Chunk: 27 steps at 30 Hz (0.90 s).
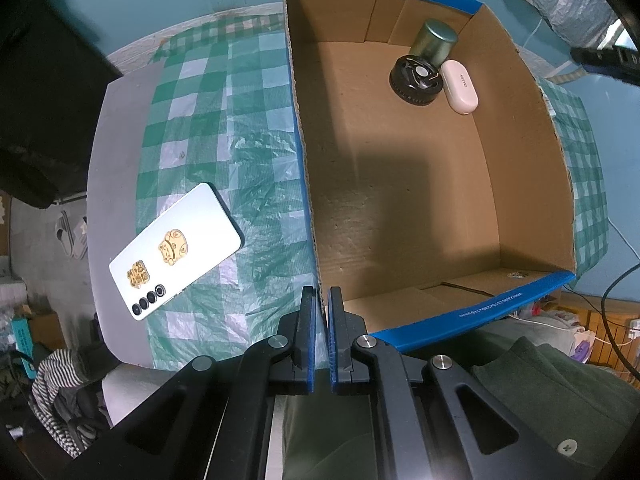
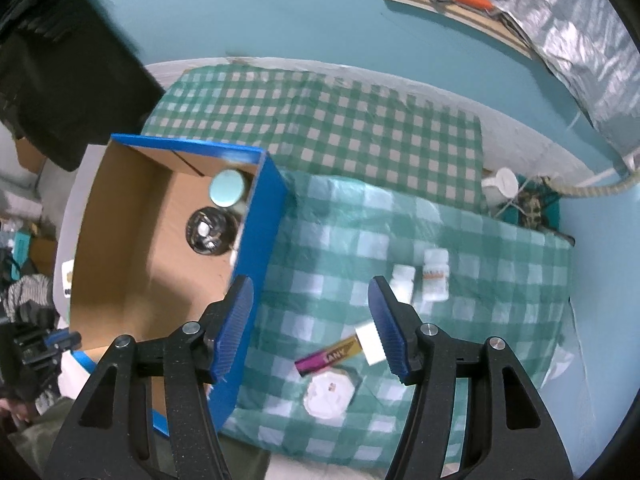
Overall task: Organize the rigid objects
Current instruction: 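Move the right gripper to the white charger cube and grasp it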
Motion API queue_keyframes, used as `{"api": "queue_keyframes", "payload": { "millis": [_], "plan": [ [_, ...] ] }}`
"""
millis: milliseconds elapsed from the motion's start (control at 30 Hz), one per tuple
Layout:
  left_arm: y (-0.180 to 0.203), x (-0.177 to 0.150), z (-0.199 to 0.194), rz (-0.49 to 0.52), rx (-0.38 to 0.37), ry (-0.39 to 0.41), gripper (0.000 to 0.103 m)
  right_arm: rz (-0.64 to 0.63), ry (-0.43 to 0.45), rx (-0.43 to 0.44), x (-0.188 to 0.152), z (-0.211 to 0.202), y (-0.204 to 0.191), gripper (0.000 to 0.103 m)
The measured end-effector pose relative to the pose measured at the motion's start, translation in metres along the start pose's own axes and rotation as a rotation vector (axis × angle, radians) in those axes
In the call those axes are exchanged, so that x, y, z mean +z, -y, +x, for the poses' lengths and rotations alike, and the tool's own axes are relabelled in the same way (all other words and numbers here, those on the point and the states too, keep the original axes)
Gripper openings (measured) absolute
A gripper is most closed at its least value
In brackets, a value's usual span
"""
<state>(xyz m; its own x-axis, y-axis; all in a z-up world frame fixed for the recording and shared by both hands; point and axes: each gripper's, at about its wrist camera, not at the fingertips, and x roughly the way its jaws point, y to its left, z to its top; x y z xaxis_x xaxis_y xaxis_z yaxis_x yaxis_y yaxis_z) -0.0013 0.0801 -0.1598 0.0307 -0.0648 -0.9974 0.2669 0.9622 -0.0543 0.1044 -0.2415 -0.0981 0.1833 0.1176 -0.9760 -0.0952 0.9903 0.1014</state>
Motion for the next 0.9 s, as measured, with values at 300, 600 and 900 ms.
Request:
{"api": "queue_keyframes", "payload": {
  "millis": [300,600,900],
  "plan": [
    [0.000,-0.001,0.000,-0.002,-0.001,0.002,0.005,0.107,-0.043,-0.015,-0.023,0.012,0.033,0.065],
    [0.000,-0.002,0.000,-0.002,-0.002,0.001,0.005,0.233,-0.097,-0.021,-0.043,0.041,0.061,0.066],
    [-0.001,-0.002,0.000,-0.005,-0.003,0.003,0.005,0.433,-0.150,-0.028,-0.061,0.083,0.093,0.067]
  ]
}}
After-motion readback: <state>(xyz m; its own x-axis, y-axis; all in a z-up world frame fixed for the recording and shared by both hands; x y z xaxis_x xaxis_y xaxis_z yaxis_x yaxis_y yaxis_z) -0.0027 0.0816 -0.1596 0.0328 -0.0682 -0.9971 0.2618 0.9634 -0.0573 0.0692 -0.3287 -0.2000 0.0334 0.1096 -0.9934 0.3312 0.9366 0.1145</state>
